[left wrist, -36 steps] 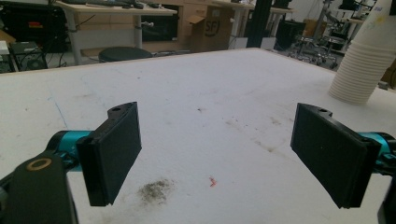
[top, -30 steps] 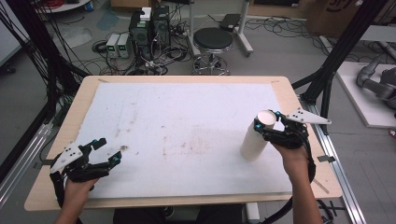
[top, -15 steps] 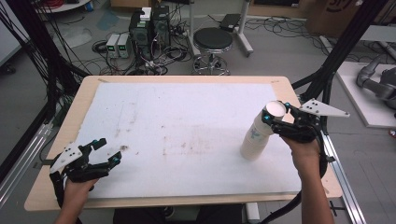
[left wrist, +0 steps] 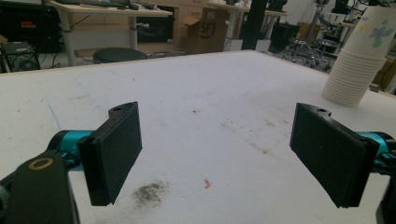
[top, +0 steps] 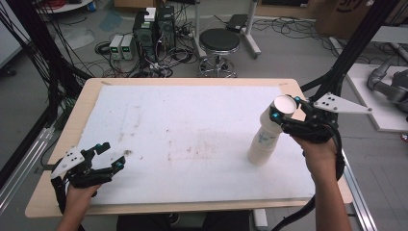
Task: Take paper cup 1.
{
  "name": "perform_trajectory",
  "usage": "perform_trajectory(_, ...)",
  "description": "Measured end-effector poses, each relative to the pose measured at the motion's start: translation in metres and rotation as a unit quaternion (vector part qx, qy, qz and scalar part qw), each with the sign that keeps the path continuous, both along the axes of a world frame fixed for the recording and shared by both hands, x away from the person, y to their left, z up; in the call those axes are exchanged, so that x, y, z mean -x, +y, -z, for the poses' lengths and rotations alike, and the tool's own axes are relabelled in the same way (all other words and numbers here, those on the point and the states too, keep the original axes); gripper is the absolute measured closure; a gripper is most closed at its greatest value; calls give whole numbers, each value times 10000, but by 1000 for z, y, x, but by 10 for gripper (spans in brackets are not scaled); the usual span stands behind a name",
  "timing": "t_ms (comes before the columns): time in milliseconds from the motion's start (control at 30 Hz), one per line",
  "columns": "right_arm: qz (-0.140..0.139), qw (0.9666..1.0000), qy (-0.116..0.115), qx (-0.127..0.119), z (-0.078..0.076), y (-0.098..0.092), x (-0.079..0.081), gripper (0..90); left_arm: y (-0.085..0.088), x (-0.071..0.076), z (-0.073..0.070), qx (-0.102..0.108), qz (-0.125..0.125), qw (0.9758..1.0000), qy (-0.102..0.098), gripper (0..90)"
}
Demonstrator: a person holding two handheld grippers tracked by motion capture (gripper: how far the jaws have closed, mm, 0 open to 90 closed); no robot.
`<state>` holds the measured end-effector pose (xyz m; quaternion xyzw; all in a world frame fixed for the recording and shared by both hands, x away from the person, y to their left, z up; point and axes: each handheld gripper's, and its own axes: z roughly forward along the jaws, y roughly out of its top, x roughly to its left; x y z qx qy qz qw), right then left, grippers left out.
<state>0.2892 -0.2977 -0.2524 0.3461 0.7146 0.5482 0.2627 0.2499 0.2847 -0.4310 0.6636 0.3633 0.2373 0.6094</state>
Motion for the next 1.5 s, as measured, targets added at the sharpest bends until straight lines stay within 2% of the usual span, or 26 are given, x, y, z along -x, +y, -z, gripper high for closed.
perform_trajectory(167, -388, 9992, 1, -1, 3, 23, 2, 343, -1, 0, 0, -8, 39, 10000, -31, 167)
perform_trajectory(233, -447, 9990, 11, 21, 3, 28, 2, 343, -1, 0, 0, -11, 47, 10000, -36, 167)
perform_trajectory(367, -739, 9972, 71, 82, 7, 46, 0, 344, -2, 0, 0, -20, 87, 10000, -28, 167)
perform_trajectory(467, -961, 9952, 131, 93, 18, 62, -3, 344, -2, 1, 0, -9, 94, 9999, -39, 166)
perform_trajectory(533, -974, 9951, 141, 120, 21, 64, -3, 344, -2, 1, 0, -10, 95, 10000, -28, 167)
perform_trajectory(567, -1064, 9941, 169, 156, 32, 72, -3, 344, -2, 2, -1, -16, 101, 9999, -24, 166)
perform_trajectory(633, -1111, 9935, 166, 168, 36, 73, -3, 345, -2, 2, 0, -1, 99, 9999, -34, 166)
perform_trajectory(800, -1292, 9908, 307, 259, 65, 85, -1, 345, -4, 3, 0, -1, 201, 9998, -44, 158)
perform_trajectory(833, -1366, 9894, 367, 320, 76, 89, -1, 346, -6, 3, 0, -2, 194, 9998, -71, 154)
perform_trajectory(867, -1366, 9894, 367, 320, 76, 89, -1, 346, -7, 4, 0, -20, 199, 9998, -91, 154)
perform_trajectory(933, -1420, 9884, 379, 381, 85, 92, 0, 346, -8, 5, 0, -79, 221, 9997, -104, 155)
perform_trajectory(1100, -1553, 9860, 448, 399, 106, 100, -3, 347, -10, 6, 1, -53, 204, 9997, -108, 154)
perform_trajectory(1300, -1636, 9842, 466, 491, 115, 106, -4, 347, -14, 3, 1, -70, 248, 9996, -93, 155)
perform_trajectory(1500, -1722, 9824, 481, 546, 115, 110, -3, 347, -18, 2, 1, -100, 335, 9993, -90, 155)
